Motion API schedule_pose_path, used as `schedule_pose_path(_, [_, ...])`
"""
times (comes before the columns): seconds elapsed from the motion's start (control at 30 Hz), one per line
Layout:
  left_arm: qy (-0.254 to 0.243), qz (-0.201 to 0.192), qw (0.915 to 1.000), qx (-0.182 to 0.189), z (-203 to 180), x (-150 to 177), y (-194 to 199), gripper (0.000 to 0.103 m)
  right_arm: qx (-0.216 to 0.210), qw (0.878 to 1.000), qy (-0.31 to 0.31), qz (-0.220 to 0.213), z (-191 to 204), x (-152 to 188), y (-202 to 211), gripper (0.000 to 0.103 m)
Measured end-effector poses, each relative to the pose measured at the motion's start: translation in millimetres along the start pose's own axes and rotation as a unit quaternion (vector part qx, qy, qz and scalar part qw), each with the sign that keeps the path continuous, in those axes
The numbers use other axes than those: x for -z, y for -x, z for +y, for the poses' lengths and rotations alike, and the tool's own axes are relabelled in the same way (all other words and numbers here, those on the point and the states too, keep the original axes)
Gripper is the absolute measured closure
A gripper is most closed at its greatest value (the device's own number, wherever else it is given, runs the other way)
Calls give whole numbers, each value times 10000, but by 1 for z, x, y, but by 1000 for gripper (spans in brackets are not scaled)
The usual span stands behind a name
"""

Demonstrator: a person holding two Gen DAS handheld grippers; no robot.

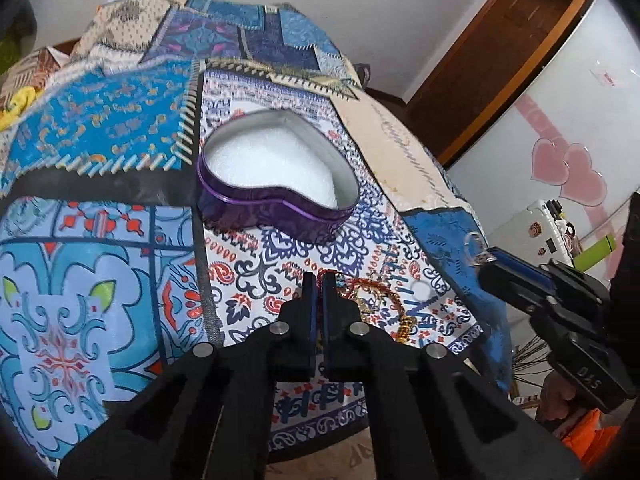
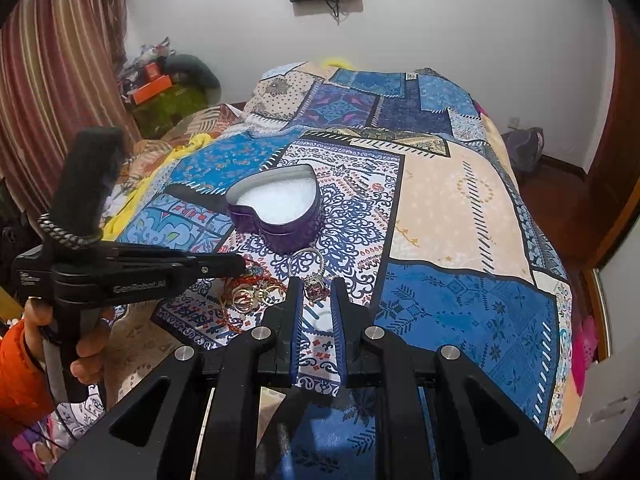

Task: Organize jewelry
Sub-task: 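Carry both items over the purple heart tin and open both tools to drop them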

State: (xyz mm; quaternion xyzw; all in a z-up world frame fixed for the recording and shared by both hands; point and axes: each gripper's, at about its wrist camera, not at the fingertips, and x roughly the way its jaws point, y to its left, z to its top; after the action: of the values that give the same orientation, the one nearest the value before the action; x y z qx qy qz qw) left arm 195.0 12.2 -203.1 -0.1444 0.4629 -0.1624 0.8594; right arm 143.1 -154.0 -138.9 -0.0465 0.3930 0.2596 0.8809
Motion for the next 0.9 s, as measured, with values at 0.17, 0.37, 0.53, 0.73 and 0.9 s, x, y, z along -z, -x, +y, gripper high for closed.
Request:
schedule_pose_path(0.17, [-191, -332, 9991, -172, -10, -6, 24, 103, -14, 10000, 25, -38, 2, -3, 1, 91])
schedule_pose_path(0.37, [-430, -773, 9958, -223, -24, -20, 57, 103, 0, 9998, 107, -145, 8, -12, 3, 91])
schedule_pose_path(0.53, [-619, -1089, 9917, -276, -34, -32, 78, 103, 32, 9993, 199, -302, 12, -24, 5, 91])
schedule_pose_path(0.73, [-770, -1356, 9870, -378, -39, -50, 89, 103, 33, 9987, 269, -442, 15, -41, 2, 91])
schedule_pose_path(0.9, [-824, -1464, 9849, -417, -36, -63, 88, 103, 31, 9983, 316, -496, 18, -50, -4, 91])
